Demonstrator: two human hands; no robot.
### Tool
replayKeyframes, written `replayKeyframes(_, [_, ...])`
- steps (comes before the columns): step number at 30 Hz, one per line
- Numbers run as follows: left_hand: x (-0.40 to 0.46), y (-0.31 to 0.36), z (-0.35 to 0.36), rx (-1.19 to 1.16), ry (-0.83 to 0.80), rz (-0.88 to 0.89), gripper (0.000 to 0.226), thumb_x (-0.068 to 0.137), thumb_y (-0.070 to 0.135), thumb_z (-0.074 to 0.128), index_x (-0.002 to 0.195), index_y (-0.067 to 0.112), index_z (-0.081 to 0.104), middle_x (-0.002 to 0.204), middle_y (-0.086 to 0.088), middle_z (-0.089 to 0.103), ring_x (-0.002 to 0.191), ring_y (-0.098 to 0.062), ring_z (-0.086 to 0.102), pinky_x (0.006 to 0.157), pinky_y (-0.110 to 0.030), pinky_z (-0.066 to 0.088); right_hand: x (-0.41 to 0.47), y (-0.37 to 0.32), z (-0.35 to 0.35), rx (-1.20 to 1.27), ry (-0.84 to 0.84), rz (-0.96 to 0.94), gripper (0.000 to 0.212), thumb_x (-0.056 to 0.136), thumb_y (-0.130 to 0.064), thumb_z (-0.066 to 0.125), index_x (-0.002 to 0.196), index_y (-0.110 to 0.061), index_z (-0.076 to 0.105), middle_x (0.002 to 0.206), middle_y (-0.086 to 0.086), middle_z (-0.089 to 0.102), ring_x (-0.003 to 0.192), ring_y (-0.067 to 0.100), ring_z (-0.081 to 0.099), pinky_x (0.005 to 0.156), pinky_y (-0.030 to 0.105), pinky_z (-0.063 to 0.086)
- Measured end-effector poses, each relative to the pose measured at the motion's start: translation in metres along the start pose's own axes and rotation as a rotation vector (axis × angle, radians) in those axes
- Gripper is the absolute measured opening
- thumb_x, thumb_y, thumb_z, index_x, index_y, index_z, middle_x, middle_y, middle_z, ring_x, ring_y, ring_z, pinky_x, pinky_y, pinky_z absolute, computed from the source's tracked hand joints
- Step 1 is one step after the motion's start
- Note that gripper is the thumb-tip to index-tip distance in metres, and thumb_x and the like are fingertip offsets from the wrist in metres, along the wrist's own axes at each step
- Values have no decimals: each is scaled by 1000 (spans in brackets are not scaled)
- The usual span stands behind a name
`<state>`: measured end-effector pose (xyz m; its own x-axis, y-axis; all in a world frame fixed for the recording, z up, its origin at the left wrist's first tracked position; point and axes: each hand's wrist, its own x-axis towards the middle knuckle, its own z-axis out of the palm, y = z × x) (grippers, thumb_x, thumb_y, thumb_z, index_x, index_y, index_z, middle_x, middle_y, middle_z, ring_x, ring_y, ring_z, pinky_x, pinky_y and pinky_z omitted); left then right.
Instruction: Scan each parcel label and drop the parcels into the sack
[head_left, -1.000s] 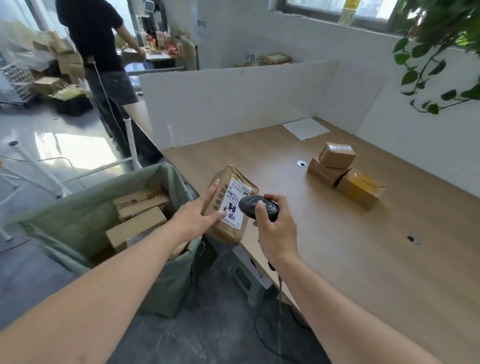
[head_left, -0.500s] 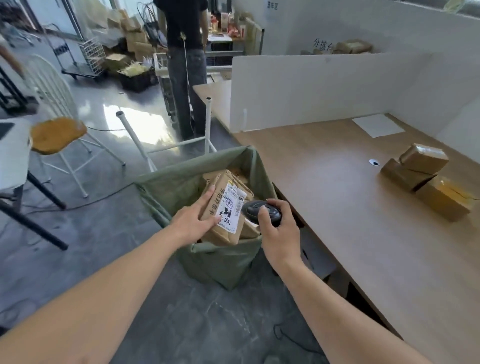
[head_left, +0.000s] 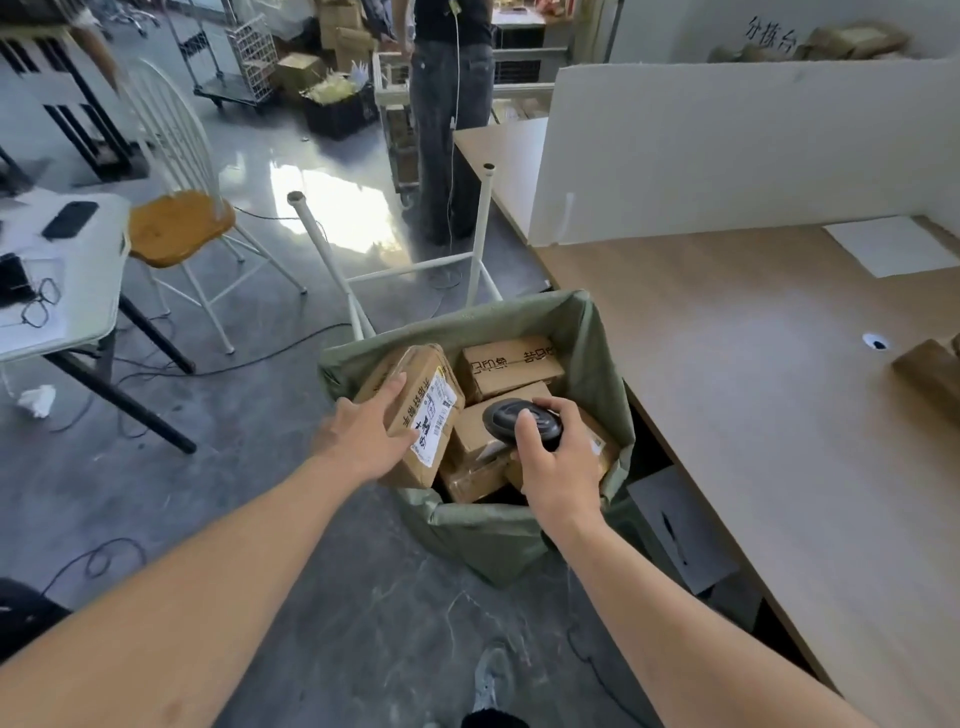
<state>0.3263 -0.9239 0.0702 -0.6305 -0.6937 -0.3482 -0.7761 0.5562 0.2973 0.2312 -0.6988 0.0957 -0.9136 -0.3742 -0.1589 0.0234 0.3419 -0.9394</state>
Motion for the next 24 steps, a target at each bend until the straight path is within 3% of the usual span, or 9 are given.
replayKeyframes(4, [18, 19, 8, 152, 32, -24, 81, 95, 68, 57, 159, 61, 8, 140, -19, 42, 124, -40, 52, 106, -45, 42, 27, 14, -1, 2, -33, 30, 16, 107, -45, 62, 122, -47, 57, 110, -23, 67, 108, 8, 68, 94, 37, 61])
replayKeyframes(8, [34, 29, 26, 194, 71, -75, 87, 91, 73, 58, 160, 59, 6, 134, -18, 40, 116, -40, 52, 99, -46, 46, 49, 26, -4, -16, -24, 66, 13, 106, -48, 62, 108, -58, 54, 108, -26, 67, 106, 8, 69, 96, 43, 62])
replayKeyframes(19, [64, 34, 32, 326, -7, -147, 112, 85, 71, 65, 159, 54, -17, 136, -25, 30, 109, -40, 55, 96, -42, 47, 68, 29, 2, -3, 27, 125, 17, 99, -58, 60, 116, -55, 57, 112, -19, 72, 105, 12, 72, 93, 47, 63])
replayKeyframes(21, [68, 37, 30, 357, -27, -153, 114, 83, 75, 64, 159, 53, -18, 137, -27, 29, 111, -41, 55, 95, -42, 46, 67, 30, 5, -2, 28, 141, 19, 100, -57, 60, 118, -54, 57, 113, -19, 71, 107, 12, 71, 93, 44, 63])
replayKeyframes(24, [72, 35, 27, 360, -63, -144, 117, 79, 80, 66, 159, 55, -16, 140, -26, 31, 119, -42, 53, 98, -43, 47, 67, 29, 7, -16, 21, 142, 22, 107, -46, 61, 128, -42, 57, 117, -14, 69, 111, 9, 67, 90, 30, 59])
